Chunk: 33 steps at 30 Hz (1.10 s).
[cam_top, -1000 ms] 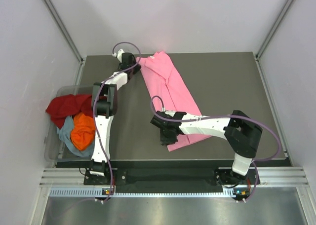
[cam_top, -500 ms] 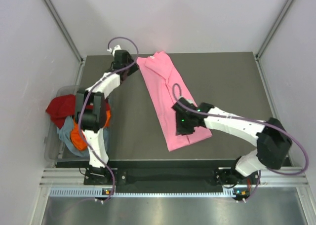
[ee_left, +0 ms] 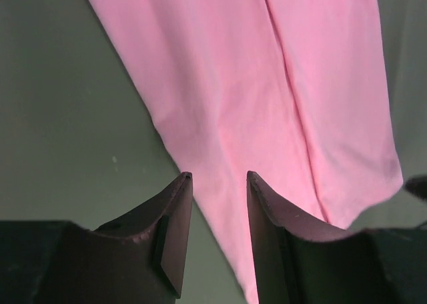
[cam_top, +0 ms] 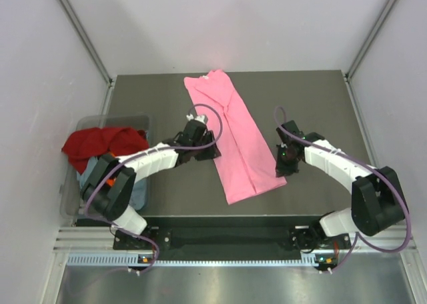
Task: Fold and stack the t-shirts
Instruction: Fold the tshirt
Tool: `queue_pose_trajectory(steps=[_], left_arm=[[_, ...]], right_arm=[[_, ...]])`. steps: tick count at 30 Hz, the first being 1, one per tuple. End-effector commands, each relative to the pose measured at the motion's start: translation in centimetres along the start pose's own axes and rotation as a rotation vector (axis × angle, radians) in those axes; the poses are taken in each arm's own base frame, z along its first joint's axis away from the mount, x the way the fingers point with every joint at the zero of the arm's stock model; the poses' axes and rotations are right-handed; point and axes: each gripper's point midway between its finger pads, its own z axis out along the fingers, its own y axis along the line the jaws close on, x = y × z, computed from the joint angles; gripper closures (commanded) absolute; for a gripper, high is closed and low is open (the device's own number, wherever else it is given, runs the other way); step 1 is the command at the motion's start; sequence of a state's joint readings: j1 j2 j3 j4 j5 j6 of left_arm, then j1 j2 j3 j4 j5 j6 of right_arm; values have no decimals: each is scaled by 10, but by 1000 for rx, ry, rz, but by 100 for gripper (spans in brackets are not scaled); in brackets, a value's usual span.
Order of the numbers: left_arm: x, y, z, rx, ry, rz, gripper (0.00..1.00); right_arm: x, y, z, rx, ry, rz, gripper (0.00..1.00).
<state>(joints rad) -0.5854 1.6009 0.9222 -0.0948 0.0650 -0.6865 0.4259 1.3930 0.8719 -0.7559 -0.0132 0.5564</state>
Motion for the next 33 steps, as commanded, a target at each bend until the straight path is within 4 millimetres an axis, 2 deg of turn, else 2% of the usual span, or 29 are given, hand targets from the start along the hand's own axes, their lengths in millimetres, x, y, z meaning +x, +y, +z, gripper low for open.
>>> queue_pose_trajectory(steps=[1, 2, 3, 4, 6, 7, 9, 13, 17, 18, 19, 20, 23, 24, 27, 28, 30, 33], left_arm=[[13, -24, -25, 85, 3, 5, 57], [22, -28, -31, 95, 13, 9, 56], [34, -21, -32, 77, 31, 5, 56], [40, -19, -34, 75, 39, -2, 56], [47, -25, -41, 115, 29, -35, 56], [61, -18, -41, 107, 49, -46, 56], [74, -19, -46, 114, 58, -65, 56], [91, -20, -52, 101, 69, -76, 55], [105, -25, -55, 132, 97, -125, 54], [113, -21, -54, 127, 112, -135, 54], [113, -30, -55, 163, 98, -136, 53], [114, -28, -53, 151, 90, -154, 54], [131, -24, -52, 119, 114, -154, 54], [128, -20, -50, 92, 86, -158, 54], [137, -20, -47, 89, 102, -173, 54], [141, -21, -45, 91, 111, -176, 55], [141, -25, -43, 99, 109, -180, 56], [148, -22, -40, 69, 129, -176, 60]], right_arm=[[-4, -7, 8, 25, -23, -10, 94], [-4, -14, 12, 57, -29, -2, 95], [3, -20, 18, 70, -15, 5, 95], [1, -19, 22, 63, -26, 11, 95], [10, -22, 32, 63, 6, 11, 95], [11, -22, 36, 65, 10, 13, 95], [16, -27, 40, 86, 27, 15, 95], [13, -29, 30, 101, 9, 18, 93], [-6, -23, 5, 77, -60, 14, 85], [-10, -23, 1, 74, -70, 16, 83], [-12, -23, -1, 69, -73, 10, 82], [-16, -27, -3, 71, -77, 24, 80], [-22, -36, -1, 64, -64, 38, 78], [-22, -37, 0, 53, -56, 34, 77], [-23, -31, 6, -31, -31, 16, 73], [-24, -24, 8, -86, -29, 6, 72], [-21, -24, 13, -115, -14, 19, 71], [-19, -28, 19, -117, 1, 18, 71]])
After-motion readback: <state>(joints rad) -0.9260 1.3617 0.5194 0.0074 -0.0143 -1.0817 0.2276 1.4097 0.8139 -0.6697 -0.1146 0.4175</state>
